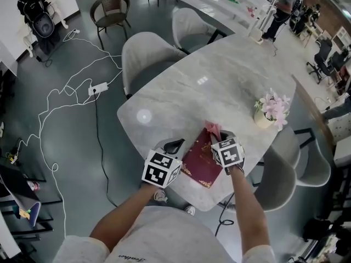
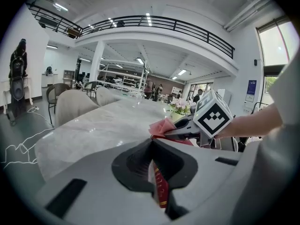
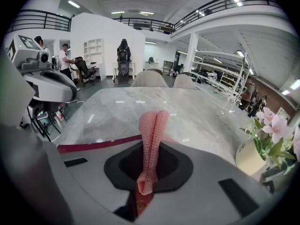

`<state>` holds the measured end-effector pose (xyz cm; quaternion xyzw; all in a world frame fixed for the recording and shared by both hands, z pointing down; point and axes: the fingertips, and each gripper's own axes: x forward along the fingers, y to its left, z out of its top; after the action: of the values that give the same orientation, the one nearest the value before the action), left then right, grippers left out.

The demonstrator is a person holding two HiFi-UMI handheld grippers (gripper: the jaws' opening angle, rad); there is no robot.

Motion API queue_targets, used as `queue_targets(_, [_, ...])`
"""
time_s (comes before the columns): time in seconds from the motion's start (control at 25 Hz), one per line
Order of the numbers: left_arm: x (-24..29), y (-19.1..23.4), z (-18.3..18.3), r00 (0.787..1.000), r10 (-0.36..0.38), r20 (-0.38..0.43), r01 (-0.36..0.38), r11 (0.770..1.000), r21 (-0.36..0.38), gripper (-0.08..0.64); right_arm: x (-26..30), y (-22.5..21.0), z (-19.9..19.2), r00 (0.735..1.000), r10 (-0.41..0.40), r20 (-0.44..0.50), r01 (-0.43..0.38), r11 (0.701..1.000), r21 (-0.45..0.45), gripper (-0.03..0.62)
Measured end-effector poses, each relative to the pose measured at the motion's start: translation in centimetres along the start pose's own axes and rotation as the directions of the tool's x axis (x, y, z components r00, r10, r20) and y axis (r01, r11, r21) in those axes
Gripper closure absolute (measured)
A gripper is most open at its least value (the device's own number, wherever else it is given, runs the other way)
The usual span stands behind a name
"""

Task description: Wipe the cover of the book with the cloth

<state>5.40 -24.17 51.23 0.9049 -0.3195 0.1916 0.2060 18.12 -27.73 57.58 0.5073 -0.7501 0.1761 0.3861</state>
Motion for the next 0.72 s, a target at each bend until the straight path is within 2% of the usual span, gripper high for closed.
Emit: queue_targets(0.72, [-1.8, -1.4, -0.7, 0.999, 0.03, 0.011, -0.03, 1.0, -0.006, 0.552, -1.4, 2.8, -1.2, 0.998, 0.058, 0.002, -0.058, 0.998, -0.011, 0.574])
